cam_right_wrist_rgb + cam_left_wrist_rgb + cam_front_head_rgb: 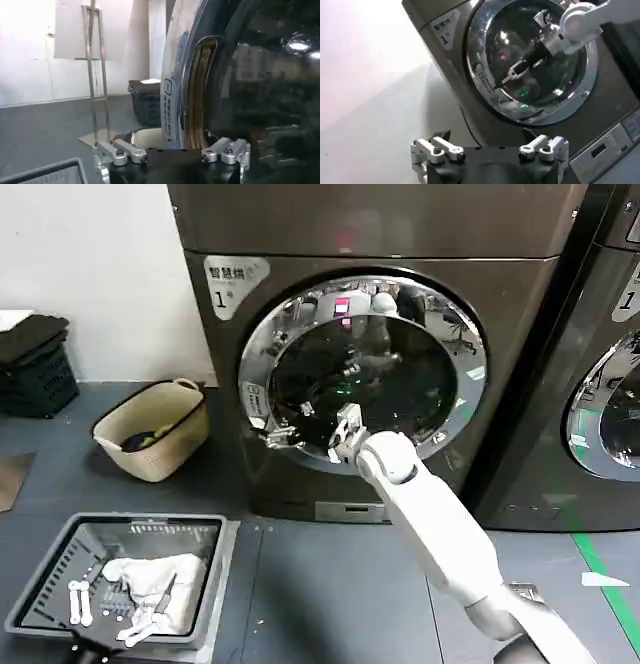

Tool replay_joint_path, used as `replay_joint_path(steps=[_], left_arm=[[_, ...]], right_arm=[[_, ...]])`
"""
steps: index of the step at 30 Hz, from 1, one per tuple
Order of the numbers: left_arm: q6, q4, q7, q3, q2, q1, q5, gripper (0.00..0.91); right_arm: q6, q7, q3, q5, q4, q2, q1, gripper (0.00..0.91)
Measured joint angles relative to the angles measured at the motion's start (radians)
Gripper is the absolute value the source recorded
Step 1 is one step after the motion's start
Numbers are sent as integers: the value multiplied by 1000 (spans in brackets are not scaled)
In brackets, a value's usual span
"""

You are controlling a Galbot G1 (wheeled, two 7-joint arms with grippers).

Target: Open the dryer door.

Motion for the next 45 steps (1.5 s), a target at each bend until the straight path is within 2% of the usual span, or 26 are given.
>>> replay_joint_path(steps=[15,33,39,45], left_arm=[[0,8,1,0,0,-4,0,907],[-1,11,1,1,-1,-6,-2,907],[-1,13,1,1,-2,-8,-2,907],[-1,16,1,1,-2,-10,-3,907]], right_arm=[[9,-22,-17,-4,-58,31,41,907],[19,-49,-45,-4,-68,40,63,907],[20,-70,-55,2,-48,30,56,907],[11,-84,-72,43,5,0,34,907]])
